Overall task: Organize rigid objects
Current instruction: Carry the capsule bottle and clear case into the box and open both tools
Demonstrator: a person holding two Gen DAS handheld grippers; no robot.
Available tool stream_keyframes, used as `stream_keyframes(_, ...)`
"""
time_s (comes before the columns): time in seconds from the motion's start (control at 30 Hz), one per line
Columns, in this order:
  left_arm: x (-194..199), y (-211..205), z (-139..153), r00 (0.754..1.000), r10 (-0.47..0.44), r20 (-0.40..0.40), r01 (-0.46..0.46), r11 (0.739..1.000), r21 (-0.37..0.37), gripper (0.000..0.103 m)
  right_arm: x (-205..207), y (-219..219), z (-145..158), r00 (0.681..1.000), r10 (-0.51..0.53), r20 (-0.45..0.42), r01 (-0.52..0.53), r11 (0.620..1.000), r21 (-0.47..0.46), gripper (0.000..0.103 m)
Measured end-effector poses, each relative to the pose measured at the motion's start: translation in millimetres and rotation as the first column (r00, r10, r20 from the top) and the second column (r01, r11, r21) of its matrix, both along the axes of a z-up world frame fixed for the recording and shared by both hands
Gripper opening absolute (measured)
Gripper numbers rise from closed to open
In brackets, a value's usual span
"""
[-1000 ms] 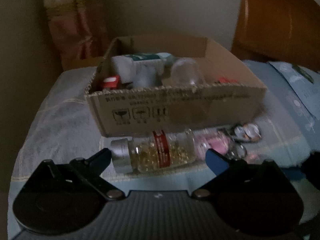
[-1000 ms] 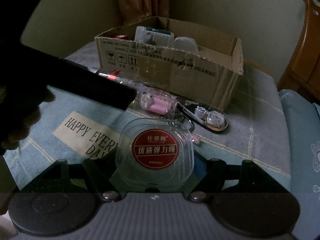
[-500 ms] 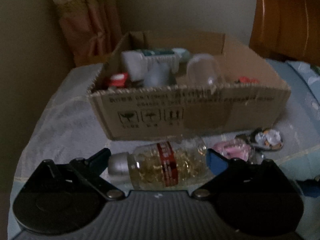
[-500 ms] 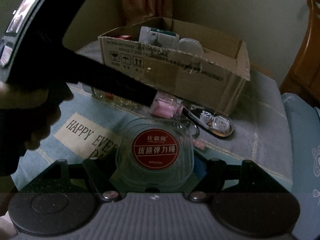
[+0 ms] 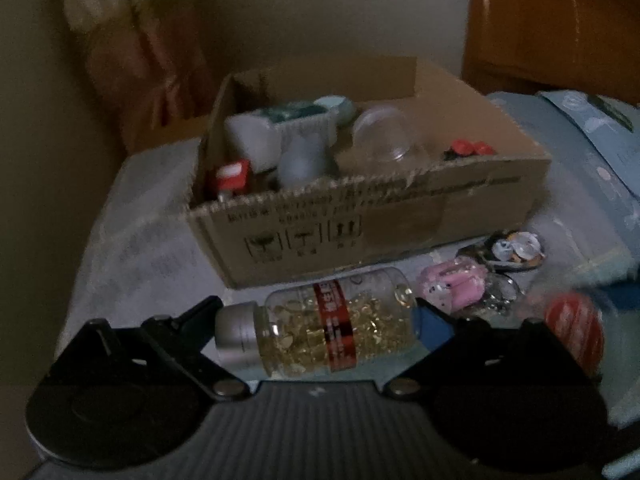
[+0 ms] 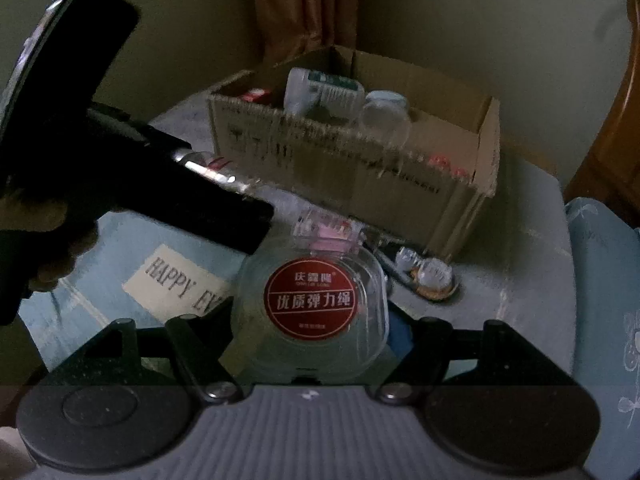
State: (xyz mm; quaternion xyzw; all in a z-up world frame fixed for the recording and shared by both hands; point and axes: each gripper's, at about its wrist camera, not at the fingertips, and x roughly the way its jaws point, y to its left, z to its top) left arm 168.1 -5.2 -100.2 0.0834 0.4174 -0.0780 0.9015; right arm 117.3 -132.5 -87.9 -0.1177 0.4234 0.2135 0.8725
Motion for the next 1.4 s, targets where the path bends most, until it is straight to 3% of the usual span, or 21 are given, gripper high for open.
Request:
stream_keyframes(0.3,-8.2,-9.4,37.1,0.993,-0.119,0.028,0.118,0.993,0.032,0.098,26.7,-12.4,39.1,0.998,-0.019,0.055,0.018,1.0,0.017,0.079)
stream_keyframes(0.57,1.4,0.1,62.7,0.992,-0.11,0.064,0.109,0.994,0.012,0.098,58.3,-24.8,65.0,0.995,-0.045,0.089,0.042,0.999,0.032,0.079)
stream_keyframes(0.73,3.4,6.9,76.5,0.99,-0.109,0.084,0.11,0.994,0.001,0.097,98.5,-27.8,79.7,0.989,-0.089,0.119,0.085,0.996,0.039,0.079)
stream_keyframes(0.97,6.1,10.8,92.1,0.989,-0.109,0.105,0.11,0.994,-0.004,0.097,169.7,-20.9,73.9,0.983,-0.168,0.072,0.164,0.985,0.061,0.079)
stream_keyframes(1.33,22.2,6.0,101.7,0.987,-0.122,0.107,0.123,0.992,-0.004,0.097,224.1,-2.6,42.8,0.977,-0.211,0.033,0.213,0.975,-0.067,0.079)
stream_keyframes(1.4,24.6,4.6,102.3,0.986,-0.131,0.104,0.132,0.991,-0.002,0.097,224.3,0.0,41.2,0.979,-0.202,0.017,0.202,0.975,-0.087,0.089)
